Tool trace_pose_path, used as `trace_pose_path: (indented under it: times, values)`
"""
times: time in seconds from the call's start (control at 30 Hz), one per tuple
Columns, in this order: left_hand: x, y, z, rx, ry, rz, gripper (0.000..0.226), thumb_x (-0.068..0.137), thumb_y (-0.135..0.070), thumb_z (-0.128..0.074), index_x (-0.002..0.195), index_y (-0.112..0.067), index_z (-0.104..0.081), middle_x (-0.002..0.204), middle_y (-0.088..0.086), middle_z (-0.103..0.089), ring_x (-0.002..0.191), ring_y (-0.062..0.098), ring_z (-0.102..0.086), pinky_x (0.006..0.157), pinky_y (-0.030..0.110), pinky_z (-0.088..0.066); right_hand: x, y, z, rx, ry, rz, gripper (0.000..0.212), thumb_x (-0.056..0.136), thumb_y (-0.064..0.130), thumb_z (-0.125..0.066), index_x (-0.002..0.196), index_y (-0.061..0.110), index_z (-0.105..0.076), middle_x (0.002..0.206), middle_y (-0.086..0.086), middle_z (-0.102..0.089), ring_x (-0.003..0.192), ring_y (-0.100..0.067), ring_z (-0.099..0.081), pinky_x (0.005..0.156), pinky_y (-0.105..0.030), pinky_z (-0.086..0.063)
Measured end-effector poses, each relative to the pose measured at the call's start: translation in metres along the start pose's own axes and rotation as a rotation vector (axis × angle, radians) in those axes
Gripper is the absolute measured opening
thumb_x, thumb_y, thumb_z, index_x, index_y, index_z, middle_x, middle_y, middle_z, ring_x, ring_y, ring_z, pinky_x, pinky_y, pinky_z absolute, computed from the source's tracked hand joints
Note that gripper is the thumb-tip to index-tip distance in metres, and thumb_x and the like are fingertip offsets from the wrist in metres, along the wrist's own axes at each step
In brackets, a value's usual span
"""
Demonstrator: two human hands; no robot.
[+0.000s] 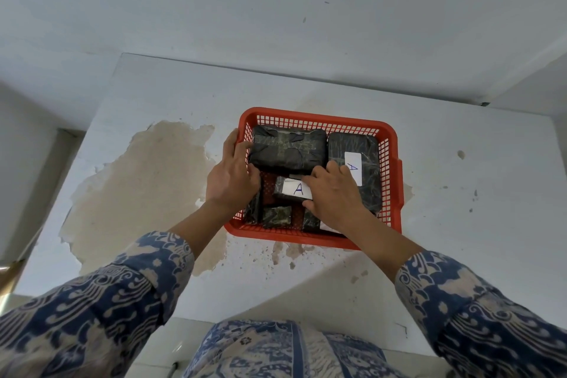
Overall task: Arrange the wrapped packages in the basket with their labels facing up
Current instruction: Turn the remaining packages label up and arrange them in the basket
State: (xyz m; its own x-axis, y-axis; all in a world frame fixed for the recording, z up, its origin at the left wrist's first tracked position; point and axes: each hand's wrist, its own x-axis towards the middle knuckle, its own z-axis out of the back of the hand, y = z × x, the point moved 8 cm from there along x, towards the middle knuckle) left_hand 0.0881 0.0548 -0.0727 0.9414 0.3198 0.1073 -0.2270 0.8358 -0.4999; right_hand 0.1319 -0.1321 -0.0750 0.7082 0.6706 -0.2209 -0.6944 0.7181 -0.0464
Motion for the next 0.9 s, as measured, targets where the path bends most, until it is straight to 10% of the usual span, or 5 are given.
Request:
trace_pose_path:
  times: [0.37,0.6,0.9]
  values:
    - [0.001,0.002,-0.001,0.008,-0.001,-0.005,0.043,0.091,-0.026,-0.064,0.13,-0.017,-0.049,0.154,0.004,-0.036,0.076,0.022,-0.066,0.049,0.009,-0.027,-0.01,0.0,-0.001,0.136,-0.024,-0.003,0.05,0.095,0.038,-0.064,0.142,0.034,-0.05,0.124,0.0,-0.057,0.109,-0.025,-0.047,0.09,-0.038,-0.036]
    - [0.0,0.005,-0.004,0.05,0.014,0.025,0.046,0.093,-0.03,-0.062,0.134,-0.023,-0.044,0.157,0.002,-0.033,0.077,0.023,-0.068,0.048,0.01,-0.026,-0.016,-0.064,0.029,0.693,-0.131,-0.18,0.035,0.097,0.028,-0.062,0.132,0.031,-0.059,0.108,0.008,-0.063,0.102,-0.013,-0.057,0.095,-0.046,-0.049]
    - [0.0,0.001,-0.002,0.122,0.041,0.022,0.05,0.09,-0.034,-0.062,0.134,-0.021,-0.043,0.156,0.002,-0.031,0.063,0.015,-0.052,0.046,0.014,-0.029,-0.03,-0.085,0.029,0.706,-0.163,-0.117,0.029,0.096,0.025,-0.064,0.125,0.028,-0.064,0.106,0.008,-0.069,0.092,-0.008,-0.06,0.079,-0.029,-0.055]
